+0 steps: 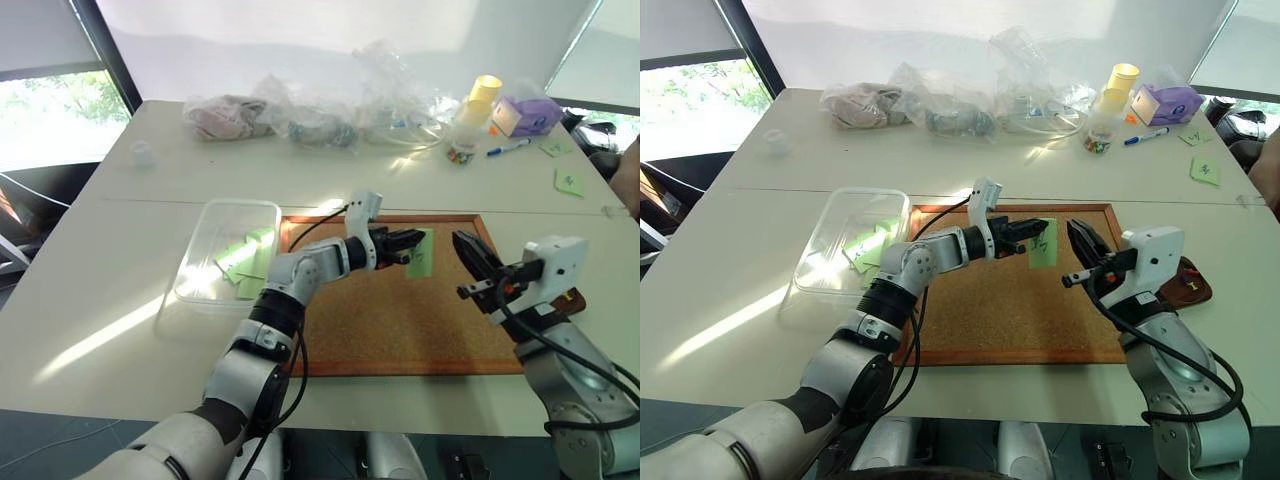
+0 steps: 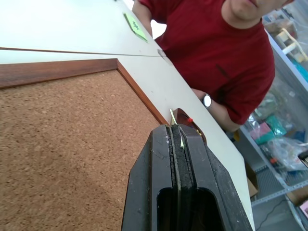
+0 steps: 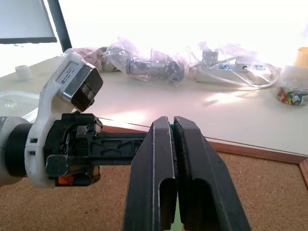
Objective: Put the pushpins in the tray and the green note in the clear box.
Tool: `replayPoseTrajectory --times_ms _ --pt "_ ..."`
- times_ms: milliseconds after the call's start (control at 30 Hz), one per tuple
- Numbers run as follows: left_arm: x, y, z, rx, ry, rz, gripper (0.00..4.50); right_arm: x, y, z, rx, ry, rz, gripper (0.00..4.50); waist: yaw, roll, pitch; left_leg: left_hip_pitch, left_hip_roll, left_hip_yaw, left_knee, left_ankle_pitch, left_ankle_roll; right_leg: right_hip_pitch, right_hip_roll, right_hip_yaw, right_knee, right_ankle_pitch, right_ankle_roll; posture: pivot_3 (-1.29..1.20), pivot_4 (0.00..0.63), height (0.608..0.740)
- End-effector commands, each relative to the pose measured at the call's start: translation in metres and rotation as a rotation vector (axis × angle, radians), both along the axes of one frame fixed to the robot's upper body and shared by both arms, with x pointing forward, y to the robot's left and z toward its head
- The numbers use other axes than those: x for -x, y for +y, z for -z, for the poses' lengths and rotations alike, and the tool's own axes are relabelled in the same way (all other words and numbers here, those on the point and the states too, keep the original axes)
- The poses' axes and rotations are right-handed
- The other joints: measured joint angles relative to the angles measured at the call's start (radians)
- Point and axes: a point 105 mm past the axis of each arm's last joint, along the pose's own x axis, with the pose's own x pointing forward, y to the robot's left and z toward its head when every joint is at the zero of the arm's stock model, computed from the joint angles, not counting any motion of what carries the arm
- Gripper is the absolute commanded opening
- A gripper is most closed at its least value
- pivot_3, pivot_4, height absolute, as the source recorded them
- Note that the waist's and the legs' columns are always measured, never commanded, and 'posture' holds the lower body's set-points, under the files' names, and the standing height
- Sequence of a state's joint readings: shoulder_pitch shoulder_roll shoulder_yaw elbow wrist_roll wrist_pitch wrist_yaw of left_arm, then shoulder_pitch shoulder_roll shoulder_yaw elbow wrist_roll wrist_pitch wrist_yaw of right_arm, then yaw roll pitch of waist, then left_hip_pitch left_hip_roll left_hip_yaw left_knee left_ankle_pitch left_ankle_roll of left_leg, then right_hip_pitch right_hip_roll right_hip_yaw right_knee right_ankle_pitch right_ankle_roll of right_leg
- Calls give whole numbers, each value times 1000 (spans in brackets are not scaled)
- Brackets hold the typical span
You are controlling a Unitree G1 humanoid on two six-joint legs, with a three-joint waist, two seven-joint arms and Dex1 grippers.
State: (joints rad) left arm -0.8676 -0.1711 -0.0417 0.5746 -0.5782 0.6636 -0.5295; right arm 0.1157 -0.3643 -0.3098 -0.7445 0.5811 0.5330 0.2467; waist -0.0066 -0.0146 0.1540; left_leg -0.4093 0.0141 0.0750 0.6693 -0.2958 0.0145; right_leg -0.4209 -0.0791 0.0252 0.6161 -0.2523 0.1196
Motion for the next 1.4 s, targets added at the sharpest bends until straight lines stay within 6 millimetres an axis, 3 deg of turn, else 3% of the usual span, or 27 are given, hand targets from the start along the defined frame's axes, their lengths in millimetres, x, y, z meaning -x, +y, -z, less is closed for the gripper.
replayPoseTrajectory --times_ms 33,133,233,367,633,933,1033,1267,1400 --pt "13 -16 -19 137 55 51 27 5 -26 -15 -80 -67 121 0 0 0 0 0 0 0 0 0 0 0 0 0 0 0 0 0 150 740" --pt "18 -11 -29 180 79 82 27 0 -63 -4 -80 -19 285 0 1 0 0 0 0 0 0 0 0 0 0 0 0 0 0 0 150 740" --pt "28 -1 -40 195 51 123 27 -5 -103 19 0 98 451 0 -1 0 0 0 0 0 1 0 0 1 0 0 0 0 0 0 150 740" --pt "50 9 -42 131 -74 178 27 -11 -137 44 65 220 552 0 -3 3 -2 1 0 0 1 0 0 1 0 0 1 0 0 0 150 740" --pt "67 17 -50 111 -208 154 27 -17 -164 65 112 310 583 0 -4 5 -3 3 0 0 1 2 -2 2 1 1 4 0 0 0 150 740" --pt "72 16 -51 111 -219 129 27 -20 -171 72 95 338 574 0 -2 6 -3 2 0 -1 5 2 -2 4 1 0 4 0 0 0 150 740" --pt "70 16 -51 110 -220 122 0 -19 -171 74 94 344 574 884 -2 6 -3 2 0 -2 8 1 -1 6 2 0 3 0 0 0 150 740" --pt "67 19 -56 104 -273 84 0 -17 -173 75 96 342 582 4455 -2 6 -3 3 1 -2 12 0 2 9 2 0 3 0 0 0 150 740" --pt "65 20 -59 97 -309 63 0 -15 -173 75 98 339 585 4455 -2 6 -3 3 1 -3 12 0 2 9 2 0 3 0 0 0 150 740"
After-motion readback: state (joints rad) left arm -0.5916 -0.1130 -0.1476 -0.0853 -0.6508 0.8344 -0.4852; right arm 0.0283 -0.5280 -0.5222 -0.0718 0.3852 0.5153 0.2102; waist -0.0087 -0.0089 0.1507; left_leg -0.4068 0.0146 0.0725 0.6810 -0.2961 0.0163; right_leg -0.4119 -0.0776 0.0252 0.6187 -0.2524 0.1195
